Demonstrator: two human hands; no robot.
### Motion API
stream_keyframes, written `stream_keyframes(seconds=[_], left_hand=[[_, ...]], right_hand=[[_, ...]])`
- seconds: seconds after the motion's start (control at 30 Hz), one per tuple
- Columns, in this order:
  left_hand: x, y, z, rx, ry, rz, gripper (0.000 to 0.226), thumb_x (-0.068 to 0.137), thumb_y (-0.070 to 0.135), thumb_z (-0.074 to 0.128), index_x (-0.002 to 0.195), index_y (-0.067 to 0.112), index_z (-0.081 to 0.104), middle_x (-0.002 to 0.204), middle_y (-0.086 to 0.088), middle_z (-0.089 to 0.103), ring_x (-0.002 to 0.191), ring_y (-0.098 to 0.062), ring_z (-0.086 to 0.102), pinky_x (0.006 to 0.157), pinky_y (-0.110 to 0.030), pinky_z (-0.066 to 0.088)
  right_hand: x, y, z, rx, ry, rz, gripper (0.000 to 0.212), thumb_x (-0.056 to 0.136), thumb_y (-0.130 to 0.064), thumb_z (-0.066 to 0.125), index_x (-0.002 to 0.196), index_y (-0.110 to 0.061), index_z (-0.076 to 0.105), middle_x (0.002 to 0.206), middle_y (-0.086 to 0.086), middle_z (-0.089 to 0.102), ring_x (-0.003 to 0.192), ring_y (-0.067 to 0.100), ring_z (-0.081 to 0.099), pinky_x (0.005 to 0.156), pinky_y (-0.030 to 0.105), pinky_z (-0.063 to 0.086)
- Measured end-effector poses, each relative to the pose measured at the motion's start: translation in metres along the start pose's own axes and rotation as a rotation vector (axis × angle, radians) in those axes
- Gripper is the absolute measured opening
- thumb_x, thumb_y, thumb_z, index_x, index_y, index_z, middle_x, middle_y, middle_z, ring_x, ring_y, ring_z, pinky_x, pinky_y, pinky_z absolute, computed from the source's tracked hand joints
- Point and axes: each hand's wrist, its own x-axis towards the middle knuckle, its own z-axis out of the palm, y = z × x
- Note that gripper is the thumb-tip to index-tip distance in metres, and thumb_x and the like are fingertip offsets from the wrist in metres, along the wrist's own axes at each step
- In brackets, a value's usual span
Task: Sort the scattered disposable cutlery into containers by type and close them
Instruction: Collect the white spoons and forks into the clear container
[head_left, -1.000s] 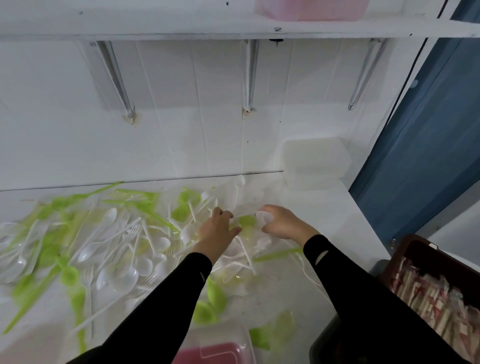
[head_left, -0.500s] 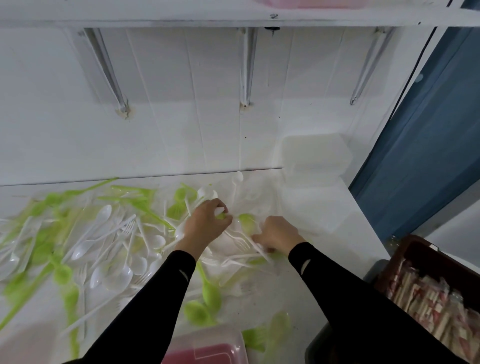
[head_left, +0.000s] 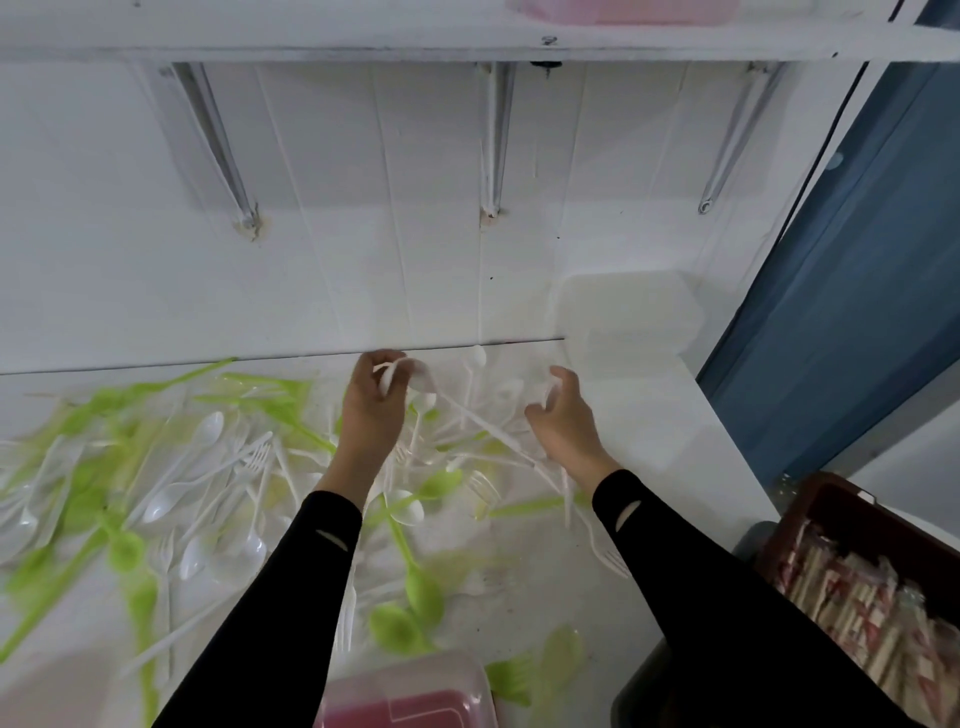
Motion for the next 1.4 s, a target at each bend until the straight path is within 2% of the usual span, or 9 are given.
stream_keyframes(seconds=[0.1, 0.17, 0.3, 0.5, 0.63, 0.87, 1.03, 1.2, 1.4], left_hand=[[0.006, -0.002, -0.013, -0.148, 0.098, -0.089, 0.018, 0.098, 0.028, 0.056, 0.093, 0.012, 0.064, 0.074, 0.001, 0.057, 0.063, -0.008, 0.049, 0.067, -0.025, 0.043], [0.008, -0.002, -0.020, -0.357, 0.114, -0.205, 0.027, 0.098, 0.032, 0.056, 0.085, 0.009, 0.060, 0.073, 0.000, 0.054, 0.062, -0.007, 0.049, 0.067, -0.023, 0.043], [0.012, 0.007, -0.025, -0.811, 0.176, -0.376, 0.014, 0.101, 0.014, 0.052, 0.093, 0.004, 0.055, 0.090, -0.006, 0.063, 0.076, -0.013, 0.067, 0.071, -0.021, 0.055], [0.008, 0.011, -0.025, -0.827, 0.215, -0.426, 0.020, 0.097, 0.001, 0.039, 0.115, 0.008, 0.045, 0.100, -0.012, 0.057, 0.076, -0.020, 0.065, 0.066, -0.024, 0.057], [0.009, 0.010, -0.025, -0.714, 0.236, -0.434, 0.022, 0.097, 0.008, 0.038, 0.110, 0.019, 0.053, 0.089, -0.005, 0.050, 0.062, -0.015, 0.051, 0.051, -0.020, 0.046], [0.010, 0.000, -0.019, -0.438, 0.141, -0.460, 0.017, 0.095, 0.031, 0.063, 0.090, 0.017, 0.054, 0.090, 0.002, 0.055, 0.061, -0.009, 0.046, 0.041, -0.017, 0.034], [0.007, -0.003, -0.015, -0.226, -0.004, -0.414, 0.021, 0.096, 0.035, 0.061, 0.088, 0.016, 0.059, 0.087, 0.003, 0.061, 0.063, -0.012, 0.044, 0.046, -0.021, 0.032], [0.007, -0.006, -0.014, 0.132, -0.051, -0.246, 0.023, 0.096, 0.034, 0.057, 0.086, 0.016, 0.067, 0.080, 0.007, 0.066, 0.069, -0.016, 0.054, 0.060, -0.028, 0.041], [0.008, -0.011, -0.005, 0.467, -0.156, -0.108, 0.012, 0.087, 0.026, 0.068, 0.089, 0.015, 0.071, 0.087, 0.005, 0.070, 0.084, -0.014, 0.062, 0.073, -0.022, 0.040]], right_hand=[[0.005, -0.001, -0.004, 0.143, 0.085, 0.022, 0.002, 0.092, -0.019, 0.050, 0.094, -0.018, 0.051, 0.070, -0.003, 0.045, 0.066, 0.022, 0.048, 0.061, 0.033, 0.045], [0.007, -0.003, -0.007, 0.239, 0.110, 0.061, 0.016, 0.092, -0.022, 0.049, 0.079, -0.016, 0.042, 0.070, 0.002, 0.043, 0.057, 0.018, 0.040, 0.048, 0.028, 0.039], [0.011, -0.006, -0.008, 0.435, 0.137, 0.103, 0.013, 0.094, -0.023, 0.045, 0.086, -0.012, 0.046, 0.085, 0.009, 0.063, 0.051, 0.015, 0.041, 0.042, 0.025, 0.036], [0.014, -0.007, -0.011, 0.669, 0.152, 0.224, 0.015, 0.096, -0.014, 0.039, 0.109, -0.018, 0.046, 0.087, 0.013, 0.067, 0.055, 0.015, 0.049, 0.053, 0.028, 0.050], [0.014, -0.004, -0.016, 0.811, 0.089, 0.287, 0.030, 0.096, -0.002, 0.036, 0.117, -0.018, 0.049, 0.087, 0.012, 0.058, 0.075, 0.027, 0.063, 0.072, 0.040, 0.060], [0.026, 0.007, -0.012, 0.574, 0.007, 0.445, 0.015, 0.097, -0.008, 0.051, 0.084, -0.013, 0.048, 0.075, 0.009, 0.048, 0.058, 0.022, 0.052, 0.041, 0.026, 0.051], [0.038, 0.015, -0.019, 0.485, 0.019, 0.461, 0.021, 0.095, 0.004, 0.041, 0.082, -0.011, 0.049, 0.076, 0.010, 0.049, 0.054, 0.024, 0.052, 0.042, 0.026, 0.051], [0.049, 0.022, -0.013, 0.087, -0.083, 0.317, 0.025, 0.087, -0.015, 0.067, 0.078, -0.008, 0.046, 0.056, 0.008, 0.046, 0.038, 0.019, 0.041, 0.043, 0.023, 0.032], [0.046, 0.023, 0.008, -0.385, -0.136, 0.112, 0.023, 0.085, -0.030, 0.066, 0.080, -0.015, 0.050, 0.085, 0.002, 0.059, 0.075, 0.024, 0.060, 0.058, 0.025, 0.042]])
